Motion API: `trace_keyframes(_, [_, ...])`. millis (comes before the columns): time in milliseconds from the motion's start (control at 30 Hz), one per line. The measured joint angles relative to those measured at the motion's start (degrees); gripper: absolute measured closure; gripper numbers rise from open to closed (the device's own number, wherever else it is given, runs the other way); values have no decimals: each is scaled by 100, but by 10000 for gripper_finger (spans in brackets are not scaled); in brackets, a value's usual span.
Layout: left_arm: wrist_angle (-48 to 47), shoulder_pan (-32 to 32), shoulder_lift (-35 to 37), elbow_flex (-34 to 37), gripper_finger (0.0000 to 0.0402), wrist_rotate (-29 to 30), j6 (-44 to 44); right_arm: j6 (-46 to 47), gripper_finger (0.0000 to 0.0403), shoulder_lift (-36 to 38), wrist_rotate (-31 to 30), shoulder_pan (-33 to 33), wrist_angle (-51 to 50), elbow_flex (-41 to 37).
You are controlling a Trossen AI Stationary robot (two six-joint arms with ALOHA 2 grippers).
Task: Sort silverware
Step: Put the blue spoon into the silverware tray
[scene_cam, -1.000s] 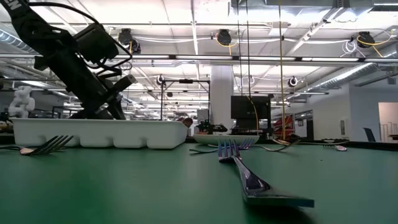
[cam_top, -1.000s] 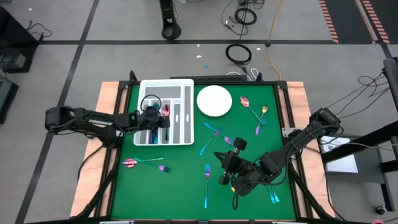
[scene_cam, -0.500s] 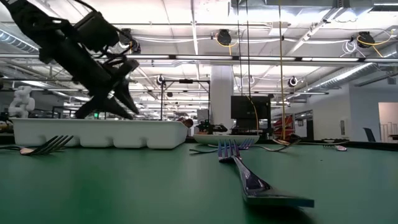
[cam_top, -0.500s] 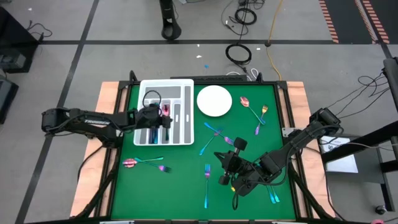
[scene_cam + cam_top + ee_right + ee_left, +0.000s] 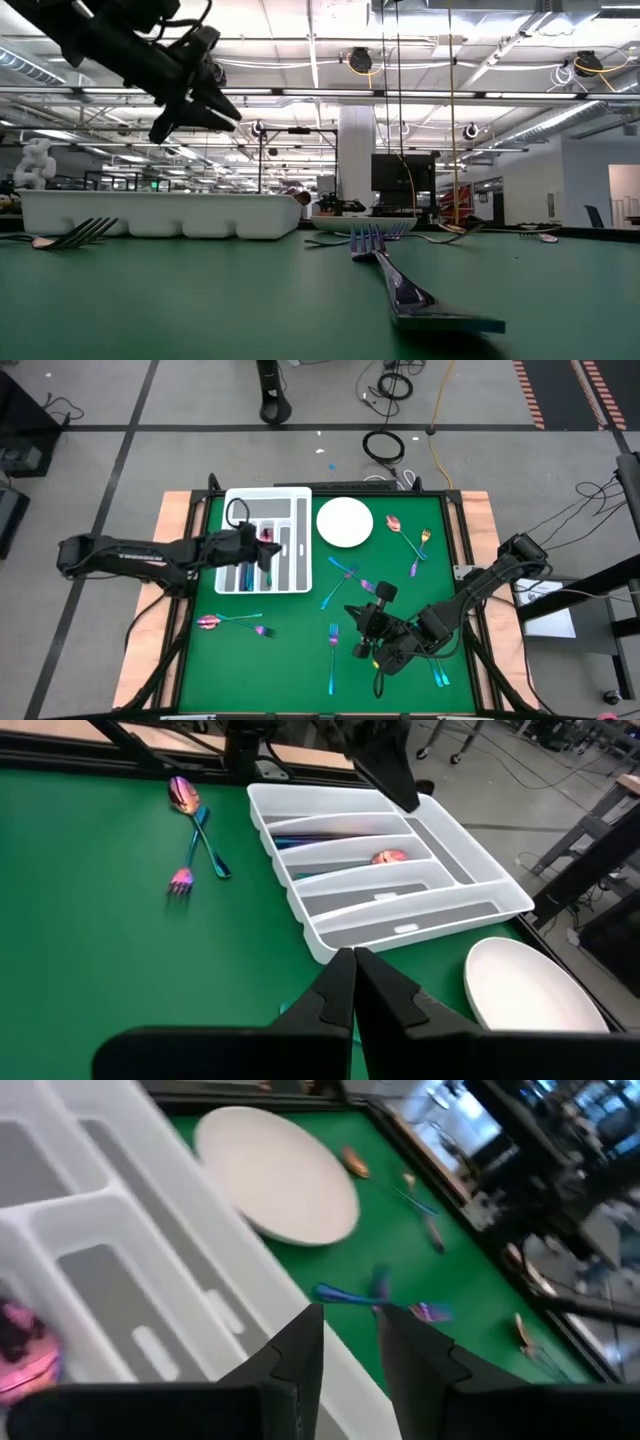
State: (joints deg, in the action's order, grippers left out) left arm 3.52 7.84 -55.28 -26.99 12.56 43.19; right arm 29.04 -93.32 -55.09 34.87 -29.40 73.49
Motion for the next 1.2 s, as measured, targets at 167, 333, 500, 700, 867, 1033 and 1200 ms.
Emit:
trace_keyframes(167, [-401, -510, 30, -242, 311, -139, -618, 15, 403, 30, -2, 26, -62, 0])
trace_keyframes(333, [-1281, -1276, 30, -722, 317, 100, -924, 31, 403, 30, -2, 26, -71, 0])
trace_keyframes(500, [-2092, -1954, 30, -1205, 318, 489, -964, 31, 403, 30, -2, 26, -71, 0])
trace_keyframes(700, [-2978, -2549, 13, -1438, 318, 548, -762, 28, 403, 33, 301, 26, -82, 0])
trace_keyframes(867, [-3559, -2973, -210, -1438, 318, 549, -335, -17, 403, 33, 1013, 25, -89, 0])
trace_keyframes(1033, [-3751, -3337, -746, -1438, 318, 272, -144, -102, 403, 33, 1177, 21, -257, 0])
trace_keyframes(1200, [-3754, -3582, -1387, -1438, 318, -264, -130, 13, 403, 24, 749, -48, -285, -44])
